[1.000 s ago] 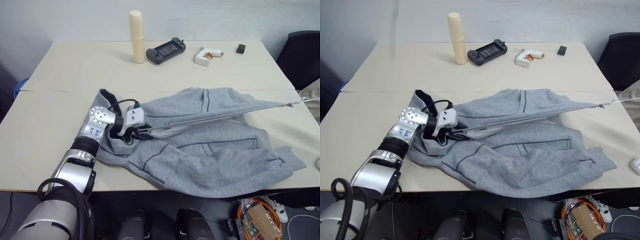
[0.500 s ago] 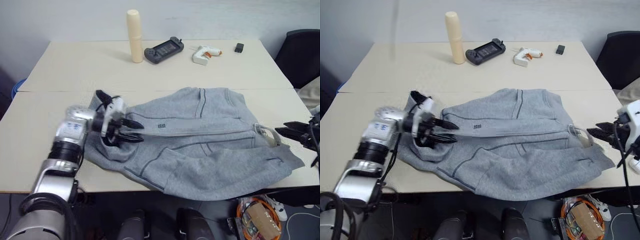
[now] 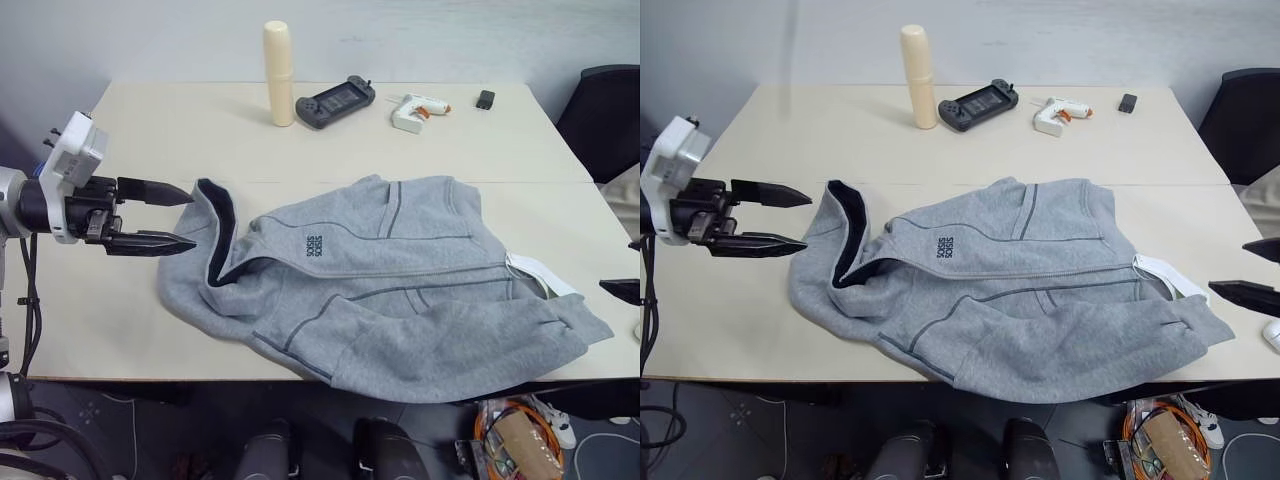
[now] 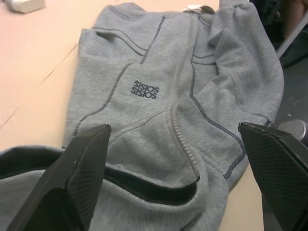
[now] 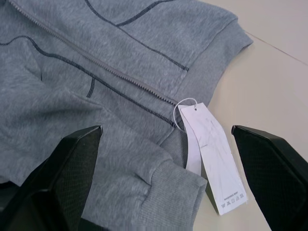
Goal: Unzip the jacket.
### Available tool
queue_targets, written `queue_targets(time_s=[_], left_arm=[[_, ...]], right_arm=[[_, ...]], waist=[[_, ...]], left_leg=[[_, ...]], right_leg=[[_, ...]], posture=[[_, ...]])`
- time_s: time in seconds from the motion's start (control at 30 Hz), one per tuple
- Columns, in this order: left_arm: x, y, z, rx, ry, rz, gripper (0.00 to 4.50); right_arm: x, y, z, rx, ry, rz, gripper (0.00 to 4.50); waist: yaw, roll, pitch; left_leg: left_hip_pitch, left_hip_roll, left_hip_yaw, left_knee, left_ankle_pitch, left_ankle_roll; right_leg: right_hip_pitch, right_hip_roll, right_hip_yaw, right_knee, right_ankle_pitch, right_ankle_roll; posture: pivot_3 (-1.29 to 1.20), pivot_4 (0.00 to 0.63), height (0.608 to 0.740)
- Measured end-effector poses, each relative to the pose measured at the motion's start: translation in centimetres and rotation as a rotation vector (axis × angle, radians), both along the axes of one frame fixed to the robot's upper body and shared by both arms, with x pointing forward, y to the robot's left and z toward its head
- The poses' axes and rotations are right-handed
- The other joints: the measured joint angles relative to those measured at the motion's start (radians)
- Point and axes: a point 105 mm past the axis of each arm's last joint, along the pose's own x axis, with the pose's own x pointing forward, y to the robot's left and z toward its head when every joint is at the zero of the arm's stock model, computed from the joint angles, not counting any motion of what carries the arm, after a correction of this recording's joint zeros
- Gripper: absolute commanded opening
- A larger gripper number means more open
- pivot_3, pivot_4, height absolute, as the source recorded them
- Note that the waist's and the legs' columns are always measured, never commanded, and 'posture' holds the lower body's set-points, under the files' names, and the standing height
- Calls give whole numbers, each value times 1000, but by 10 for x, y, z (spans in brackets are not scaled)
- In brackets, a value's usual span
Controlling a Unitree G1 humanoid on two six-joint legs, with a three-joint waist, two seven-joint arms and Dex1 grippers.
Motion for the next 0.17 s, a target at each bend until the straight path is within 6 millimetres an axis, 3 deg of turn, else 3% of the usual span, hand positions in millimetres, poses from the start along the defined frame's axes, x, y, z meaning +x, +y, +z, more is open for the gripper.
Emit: queue_targets(time_s=[0.17], left_arm=[[-10,2,-18,29,50,-3,4459]], right_arm=[[-5,5,-12,18,28,17,4500]], waist=[[-8,0,0]], left_leg=[[0,1,0,0,0,-1]], right_leg=[[-1,-1,0,1,0,0]], posture=[[0,150,740]])
